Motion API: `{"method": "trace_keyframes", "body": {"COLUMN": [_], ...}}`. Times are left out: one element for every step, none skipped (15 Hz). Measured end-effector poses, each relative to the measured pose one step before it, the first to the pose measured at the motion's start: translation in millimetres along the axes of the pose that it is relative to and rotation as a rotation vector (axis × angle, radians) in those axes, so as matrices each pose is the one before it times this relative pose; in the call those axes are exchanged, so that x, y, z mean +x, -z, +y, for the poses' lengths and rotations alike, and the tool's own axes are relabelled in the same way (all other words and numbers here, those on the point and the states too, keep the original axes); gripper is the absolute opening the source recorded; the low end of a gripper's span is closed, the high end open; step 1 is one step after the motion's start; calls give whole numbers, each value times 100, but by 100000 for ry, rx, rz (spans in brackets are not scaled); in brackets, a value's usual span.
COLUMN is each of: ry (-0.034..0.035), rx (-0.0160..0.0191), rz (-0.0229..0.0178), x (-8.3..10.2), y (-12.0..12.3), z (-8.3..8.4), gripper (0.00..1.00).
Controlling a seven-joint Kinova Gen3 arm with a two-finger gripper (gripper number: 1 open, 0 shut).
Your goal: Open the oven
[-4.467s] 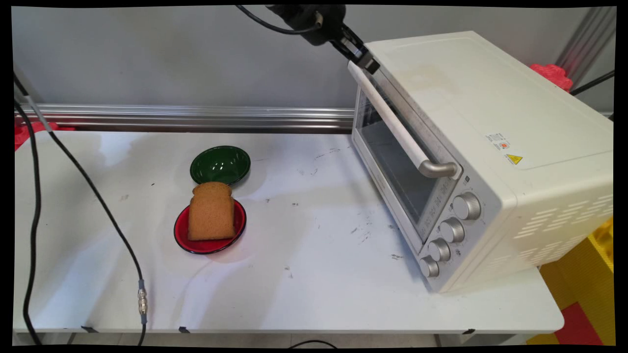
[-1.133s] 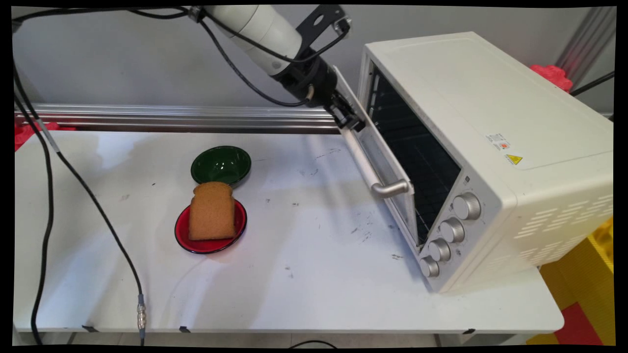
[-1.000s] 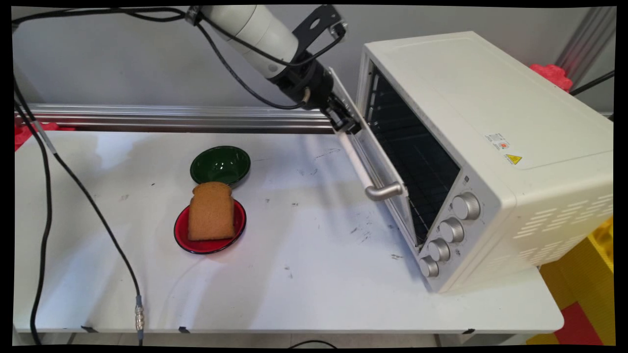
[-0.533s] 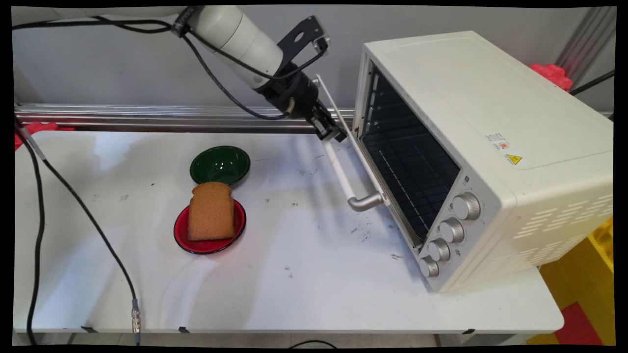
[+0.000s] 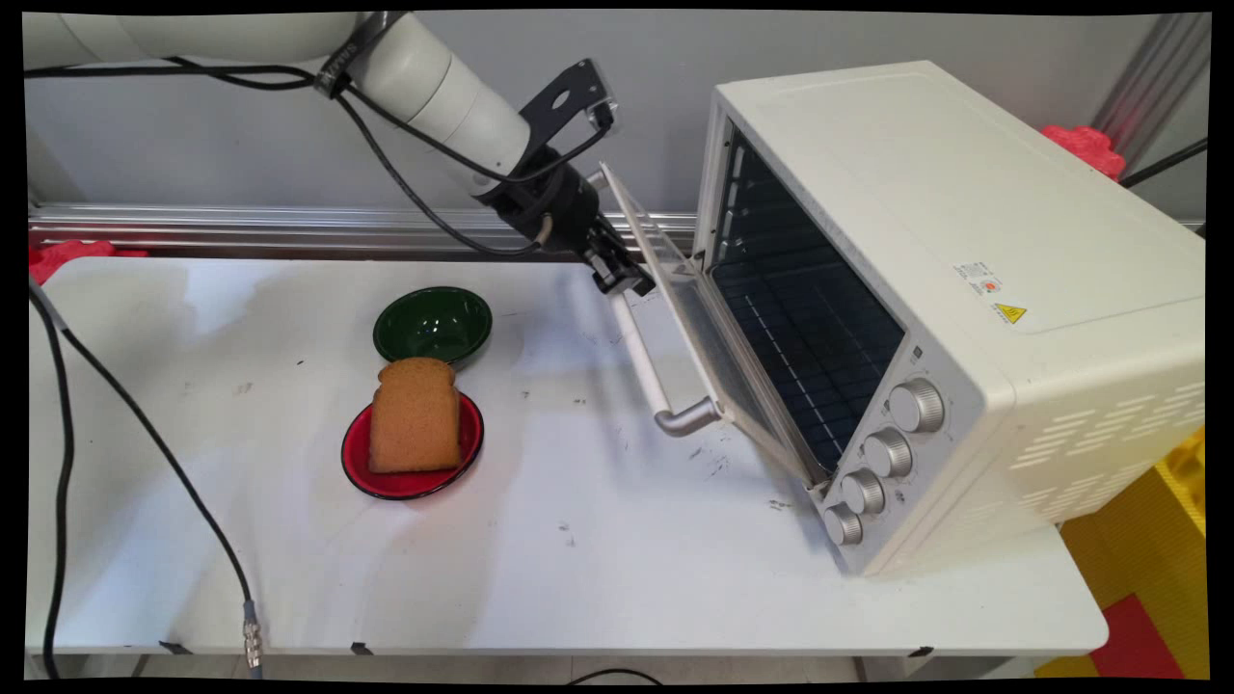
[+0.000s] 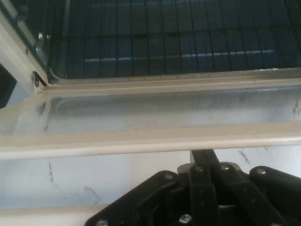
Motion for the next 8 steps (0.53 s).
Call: {"method": "trace_keyframes", "body": {"ry": [223,190,312,246,285,197,271,236], "rx": [-100,-78,-112,-109,-220,-137,-193,-229], "rz": [-294,-166,-256,-153,-250,-148,-218,-195], "x": [-308,-219,-337,-228,-336,-246,-371,-430], "y": [-1,10,20,12,2,11,31,5], "z": [9,9,20,12,32,15,32,23], "gripper": [0,0,0,0,0,0,0,0]}}
